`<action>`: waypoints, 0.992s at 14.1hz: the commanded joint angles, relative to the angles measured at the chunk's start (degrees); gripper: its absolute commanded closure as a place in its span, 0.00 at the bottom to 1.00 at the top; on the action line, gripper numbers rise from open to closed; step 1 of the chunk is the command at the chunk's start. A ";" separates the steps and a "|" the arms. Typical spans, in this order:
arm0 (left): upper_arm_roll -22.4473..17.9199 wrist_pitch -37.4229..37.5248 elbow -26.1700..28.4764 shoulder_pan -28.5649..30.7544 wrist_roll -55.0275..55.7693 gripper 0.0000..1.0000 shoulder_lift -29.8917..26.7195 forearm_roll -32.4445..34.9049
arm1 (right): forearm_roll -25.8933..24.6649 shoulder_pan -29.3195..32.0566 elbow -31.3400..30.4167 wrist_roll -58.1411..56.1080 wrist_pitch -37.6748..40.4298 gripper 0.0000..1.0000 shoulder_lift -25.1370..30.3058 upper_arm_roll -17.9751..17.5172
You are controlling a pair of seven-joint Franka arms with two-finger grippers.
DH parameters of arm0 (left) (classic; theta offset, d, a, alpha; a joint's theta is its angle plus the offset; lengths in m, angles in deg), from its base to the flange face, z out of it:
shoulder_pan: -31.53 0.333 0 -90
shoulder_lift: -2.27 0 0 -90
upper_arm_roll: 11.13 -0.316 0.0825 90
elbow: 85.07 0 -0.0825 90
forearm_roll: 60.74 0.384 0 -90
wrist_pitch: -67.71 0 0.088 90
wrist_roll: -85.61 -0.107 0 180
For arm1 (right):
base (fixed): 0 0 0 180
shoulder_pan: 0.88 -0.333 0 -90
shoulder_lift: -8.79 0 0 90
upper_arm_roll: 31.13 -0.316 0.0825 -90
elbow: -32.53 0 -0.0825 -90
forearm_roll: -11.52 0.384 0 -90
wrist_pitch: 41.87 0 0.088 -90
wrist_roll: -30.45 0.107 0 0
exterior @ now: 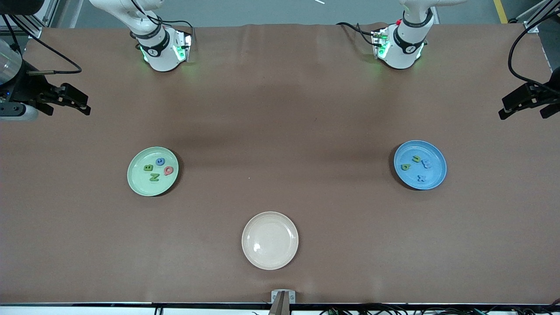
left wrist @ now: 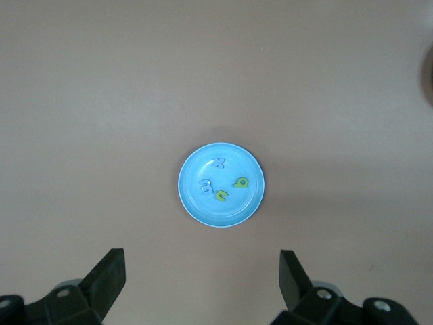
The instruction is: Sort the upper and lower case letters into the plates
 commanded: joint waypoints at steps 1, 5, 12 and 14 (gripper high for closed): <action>0.11 -0.90 0.41 -0.05 -0.22 0.00 -0.95 -0.61 | -0.07 0.22 -0.37 0.01 0.12 0.00 0.53 -0.20; 0.20 -0.99 0.41 -0.14 0.22 0.00 -0.34 -0.34 | 0.02 0.22 -0.28 0.10 -0.06 0.00 0.53 -0.20; -0.07 -0.90 0.41 0.21 0.22 0.00 -0.25 -0.34 | 1.42 0.22 -0.36 0.37 0.21 0.00 0.53 -0.03; 0.02 -0.90 0.41 0.13 0.30 0.00 -0.25 -0.34 | 1.42 0.22 -0.37 0.36 0.21 0.00 0.53 -0.03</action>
